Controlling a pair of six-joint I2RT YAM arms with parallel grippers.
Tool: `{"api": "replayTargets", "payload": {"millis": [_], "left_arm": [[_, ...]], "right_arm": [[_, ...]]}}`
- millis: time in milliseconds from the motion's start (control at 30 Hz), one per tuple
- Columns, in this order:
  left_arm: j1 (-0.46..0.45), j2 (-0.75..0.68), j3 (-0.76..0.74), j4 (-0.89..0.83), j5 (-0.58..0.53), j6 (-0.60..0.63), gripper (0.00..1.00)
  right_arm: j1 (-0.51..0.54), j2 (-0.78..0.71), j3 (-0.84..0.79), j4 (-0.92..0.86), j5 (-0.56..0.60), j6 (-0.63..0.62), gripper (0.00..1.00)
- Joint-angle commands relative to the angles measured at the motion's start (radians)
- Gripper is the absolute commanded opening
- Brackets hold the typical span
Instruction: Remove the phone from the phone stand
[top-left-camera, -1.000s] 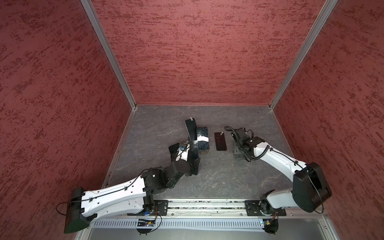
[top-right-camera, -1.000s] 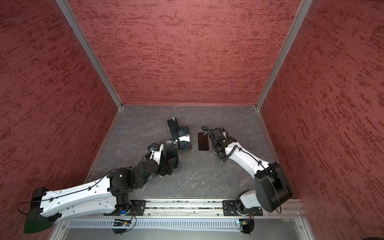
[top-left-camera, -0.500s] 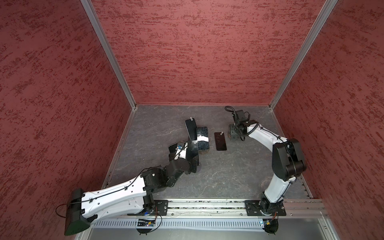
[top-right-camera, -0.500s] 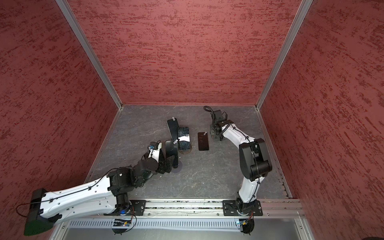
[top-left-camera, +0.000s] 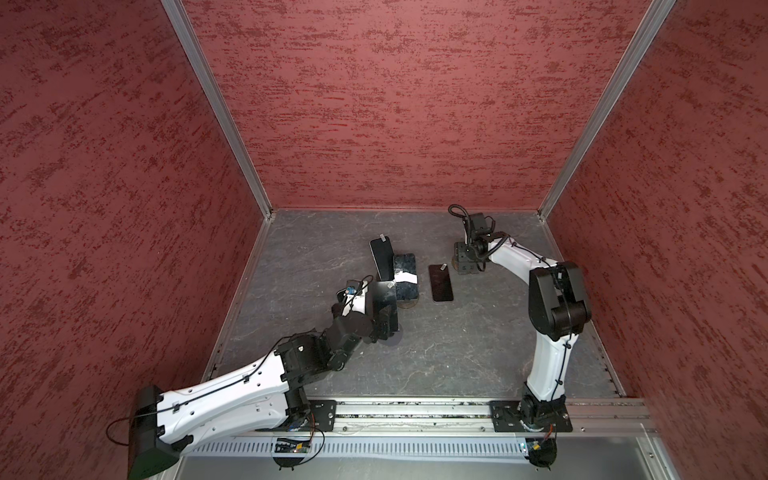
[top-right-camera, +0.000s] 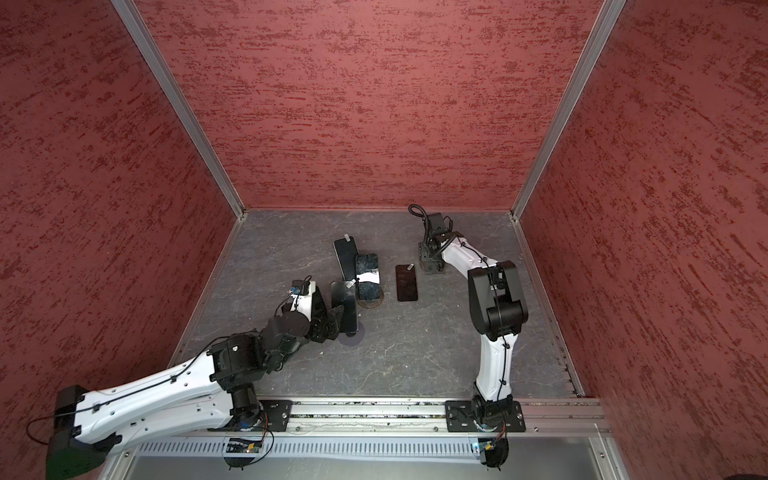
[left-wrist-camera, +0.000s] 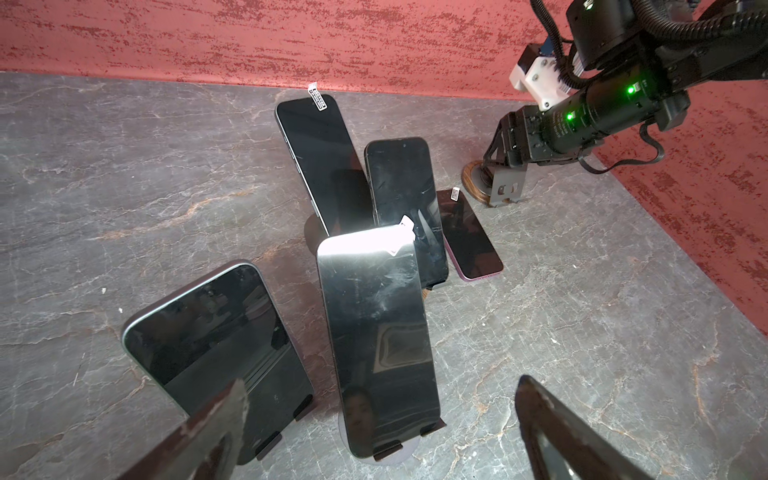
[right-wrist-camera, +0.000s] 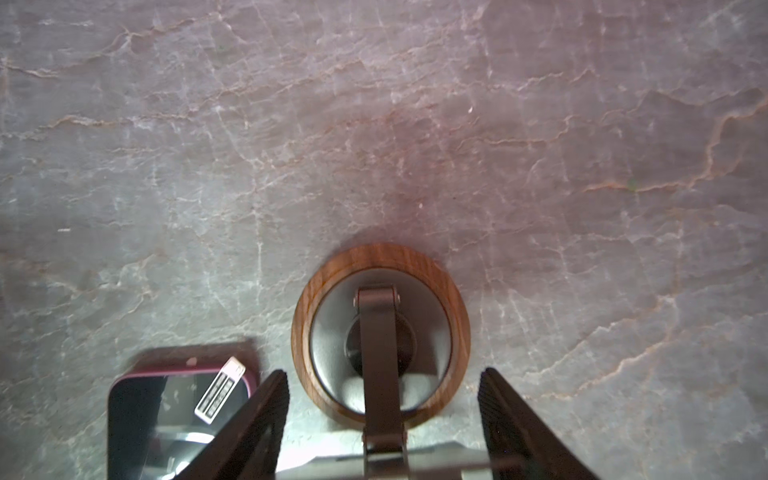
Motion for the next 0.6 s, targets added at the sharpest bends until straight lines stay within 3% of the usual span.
{"api": "replayTargets", "payload": {"millis": [0,267,400,567], "left_arm": [[0.009,0.022,0.015,0.002,0.026,-0.002,1.00],[0.012,0.067,0.045,0.000,0.045,0.019,1.00],[0.013,0.068,0.056,-0.012,0.046,0.019,1.00],[0.012,0.057,0.049,-0.014,0.043,0.008,1.00]], "right_arm": [[-0.006,0.019,0.038,-0.019,-0.014,-0.016,0.72],[-0.005,0.011,0.061,-0.045,-0.002,-0.004,0.85],[-0.005,-0.035,0.062,-0.056,0.001,0.006,0.97],[-0.005,-0.117,0.022,-0.058,0.015,0.037,0.99]]}}
